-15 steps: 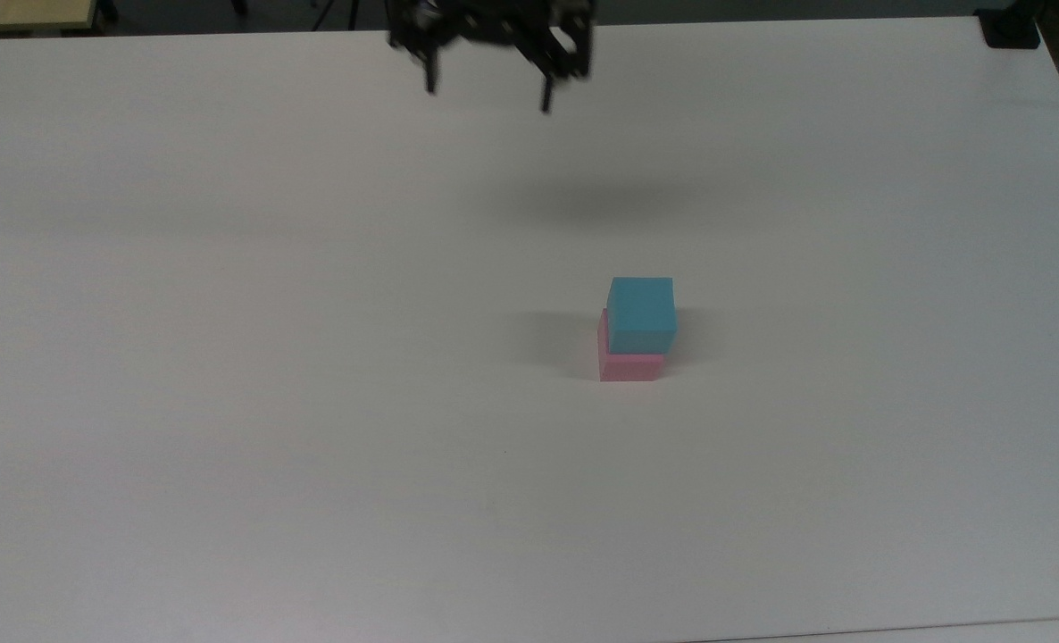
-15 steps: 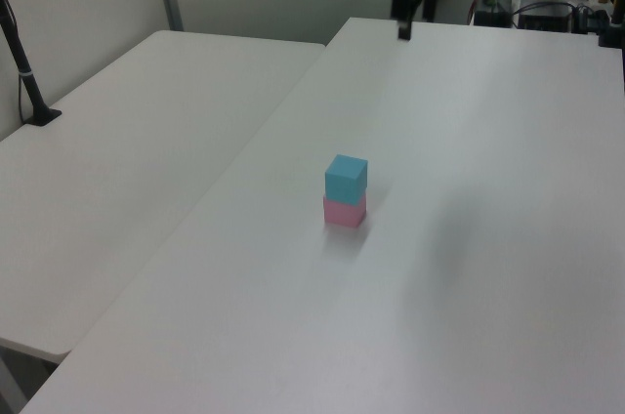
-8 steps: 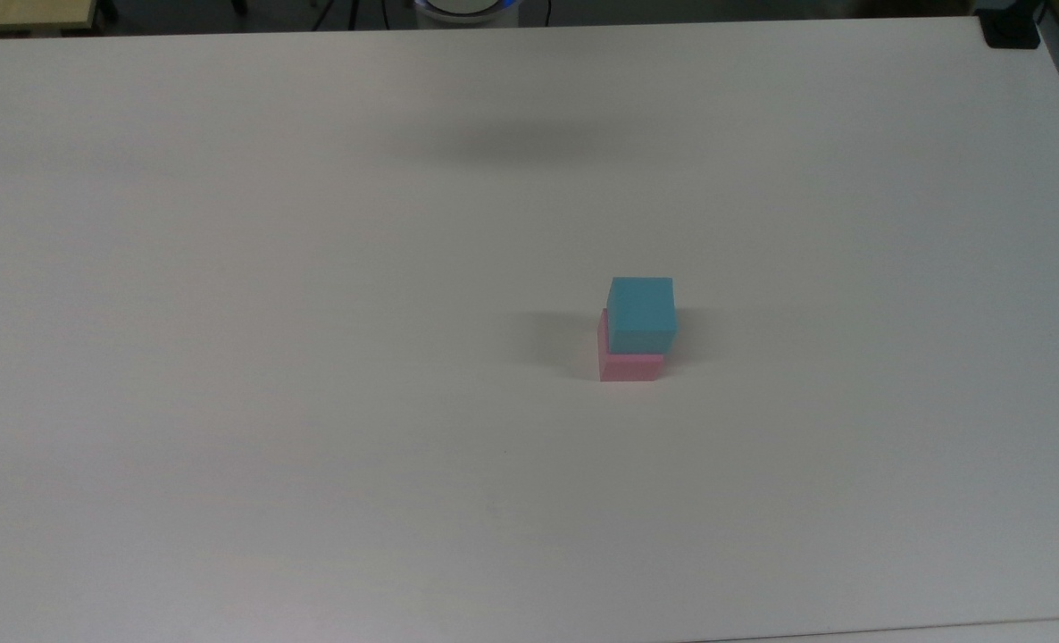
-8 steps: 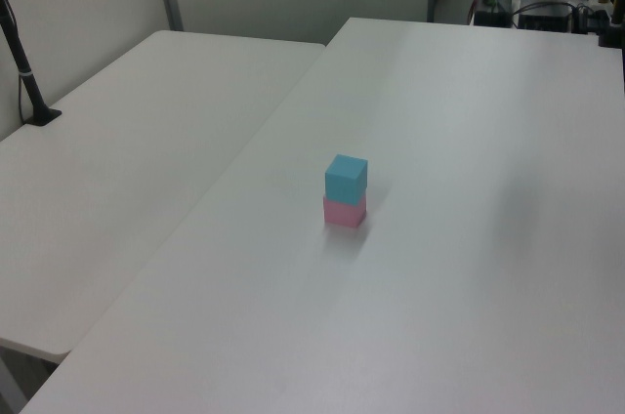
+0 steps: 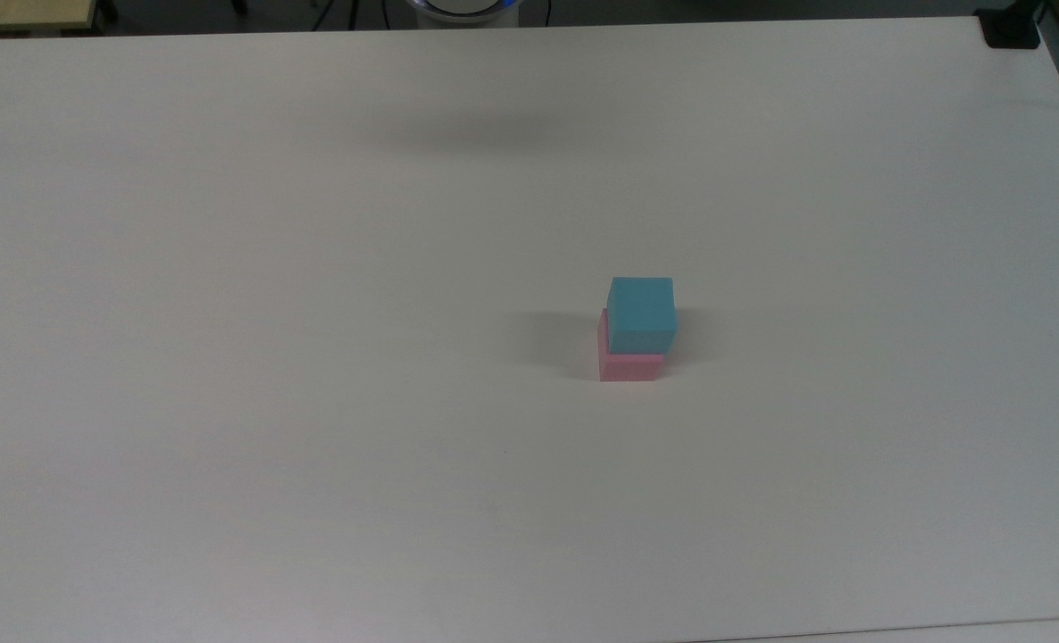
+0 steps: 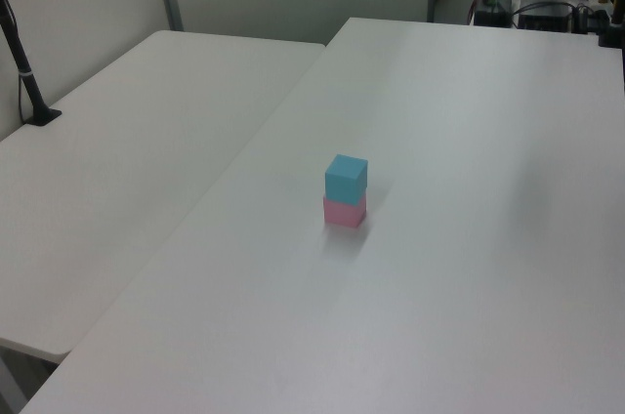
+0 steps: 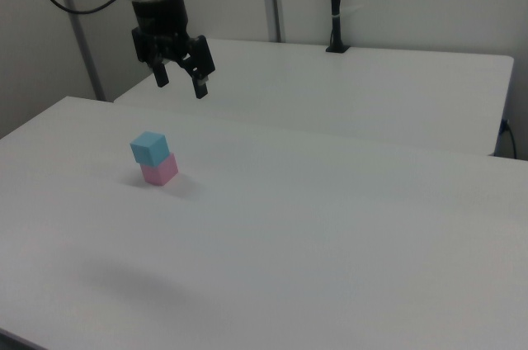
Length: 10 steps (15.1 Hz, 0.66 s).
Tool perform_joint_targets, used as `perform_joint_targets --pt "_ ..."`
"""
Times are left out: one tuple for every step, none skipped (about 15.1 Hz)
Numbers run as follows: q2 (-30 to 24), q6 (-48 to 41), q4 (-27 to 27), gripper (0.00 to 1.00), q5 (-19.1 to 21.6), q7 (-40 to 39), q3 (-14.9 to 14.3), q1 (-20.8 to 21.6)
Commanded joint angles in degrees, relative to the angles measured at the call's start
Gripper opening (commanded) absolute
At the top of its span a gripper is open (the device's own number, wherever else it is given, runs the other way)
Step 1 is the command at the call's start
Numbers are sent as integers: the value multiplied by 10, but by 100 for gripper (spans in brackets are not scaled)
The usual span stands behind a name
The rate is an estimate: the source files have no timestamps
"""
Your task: Put blue cube on pink cube
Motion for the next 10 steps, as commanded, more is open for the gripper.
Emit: perform_joint_targets --pt "-15 36 -38 100 7 40 2 13" --pt "-15 35 -38 100 6 36 2 12" --pt "-15 37 -37 100 5 30 2 11" --pt "-14 39 -38 100 5 25 2 11" --pt "-14 43 -38 100 5 27 2 11" --pt "-14 44 -38 100 6 29 2 10" --pt "-14 44 -38 100 7 25 2 8" --pt "-12 48 -38 100 7 21 1 7" --pt "-11 56 -38 100 8 20 0 6" --pt "-12 58 -38 100 8 20 -1 7"
